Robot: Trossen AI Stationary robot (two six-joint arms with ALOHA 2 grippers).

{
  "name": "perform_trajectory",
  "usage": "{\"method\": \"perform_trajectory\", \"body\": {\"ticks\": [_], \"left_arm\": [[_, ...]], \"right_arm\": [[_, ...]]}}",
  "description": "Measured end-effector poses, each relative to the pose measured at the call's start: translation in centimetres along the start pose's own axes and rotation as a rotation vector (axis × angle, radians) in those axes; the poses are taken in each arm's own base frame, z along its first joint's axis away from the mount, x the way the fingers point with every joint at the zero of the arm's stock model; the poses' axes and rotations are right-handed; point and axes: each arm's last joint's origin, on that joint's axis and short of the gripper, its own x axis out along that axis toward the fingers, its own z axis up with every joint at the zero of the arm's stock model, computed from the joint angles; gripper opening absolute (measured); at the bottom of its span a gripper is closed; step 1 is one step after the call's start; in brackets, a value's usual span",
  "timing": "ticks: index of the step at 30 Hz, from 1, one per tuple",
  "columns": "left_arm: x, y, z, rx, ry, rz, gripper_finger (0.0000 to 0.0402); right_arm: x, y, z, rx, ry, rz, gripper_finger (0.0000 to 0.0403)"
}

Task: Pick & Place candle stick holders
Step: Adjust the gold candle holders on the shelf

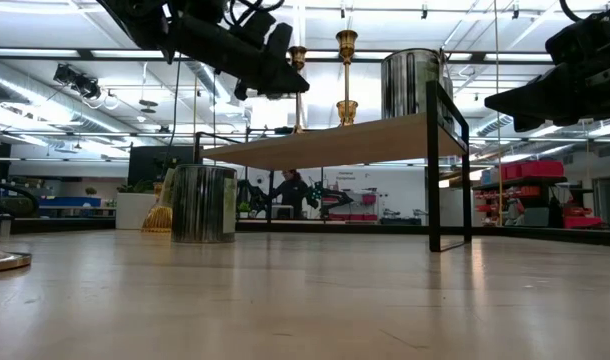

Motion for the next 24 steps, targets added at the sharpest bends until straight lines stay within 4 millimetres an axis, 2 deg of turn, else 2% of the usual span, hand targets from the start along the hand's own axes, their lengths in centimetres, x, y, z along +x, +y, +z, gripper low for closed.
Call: {"method": "perform_trajectory", "body": {"ticks": [4,9,16,20,24], "left_arm": [[-0.5,0.2,0.9,0.066,-0.023,0.025,0.0021],[-0.4,1.2,3.2,0.143,-0.085,0.115,0.0021],[0.7,5.5,5.7,0.059,-0.142,0.243,0.0026],[0.9,7.7,6.0,0.027,-0.149,0.291,0.0023],[1.4,8.9,5.5,-0.036,-0.138,0.279,0.0029]], "right_arm": [[0.0,0.0,0.0,0.0,0.0,0.0,0.0003],[0.0,0.0,0.0,0.0,0.0,0.0,0.0003],[0.0,0.0,0.0,0.0,0.0,0.0,0.0003],[0.0,0.0,0.0,0.0,0.0,0.0,0.0003],[0.0,0.0,0.0,0.0,0.0,0.0,0.0003]]}}
